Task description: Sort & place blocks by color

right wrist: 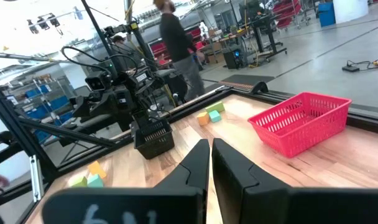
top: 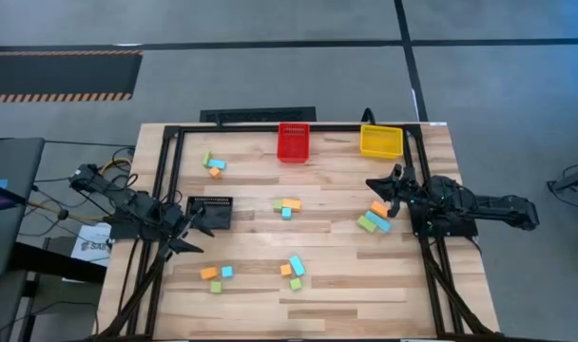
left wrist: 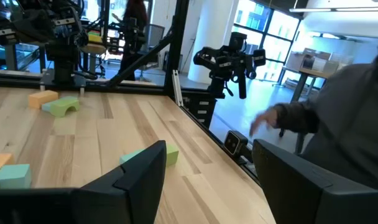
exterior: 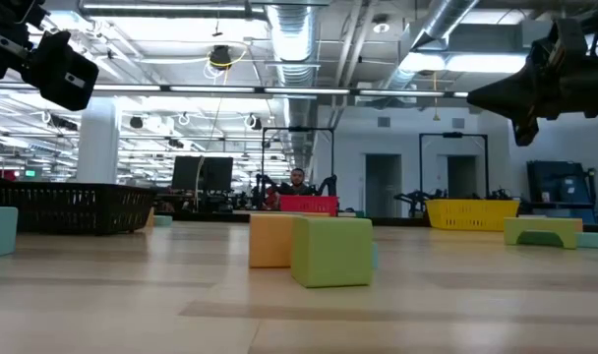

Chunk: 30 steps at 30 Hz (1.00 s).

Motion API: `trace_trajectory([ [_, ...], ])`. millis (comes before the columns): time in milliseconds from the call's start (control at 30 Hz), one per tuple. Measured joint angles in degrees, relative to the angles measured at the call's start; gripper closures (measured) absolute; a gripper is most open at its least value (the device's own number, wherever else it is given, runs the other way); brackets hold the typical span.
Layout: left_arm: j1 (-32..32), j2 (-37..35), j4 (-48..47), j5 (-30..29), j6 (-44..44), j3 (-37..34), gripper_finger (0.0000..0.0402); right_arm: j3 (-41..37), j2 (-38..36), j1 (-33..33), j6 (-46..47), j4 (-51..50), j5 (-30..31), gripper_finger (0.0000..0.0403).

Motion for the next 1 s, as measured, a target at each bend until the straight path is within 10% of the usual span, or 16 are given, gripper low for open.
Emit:
trace_trajectory([
  [567,0.0,0.0,0.1,-0.2,0.4,0.0,0.0175,0.0,0.0,0.0,0.0,0.0,0.0,0.0358],
  [1000,0.0,0.0,11.7,-25.6,-7.8,0.0,0.0175,0.0,0.0,0.0,0.0,0.0,0.0,0.0358],
])
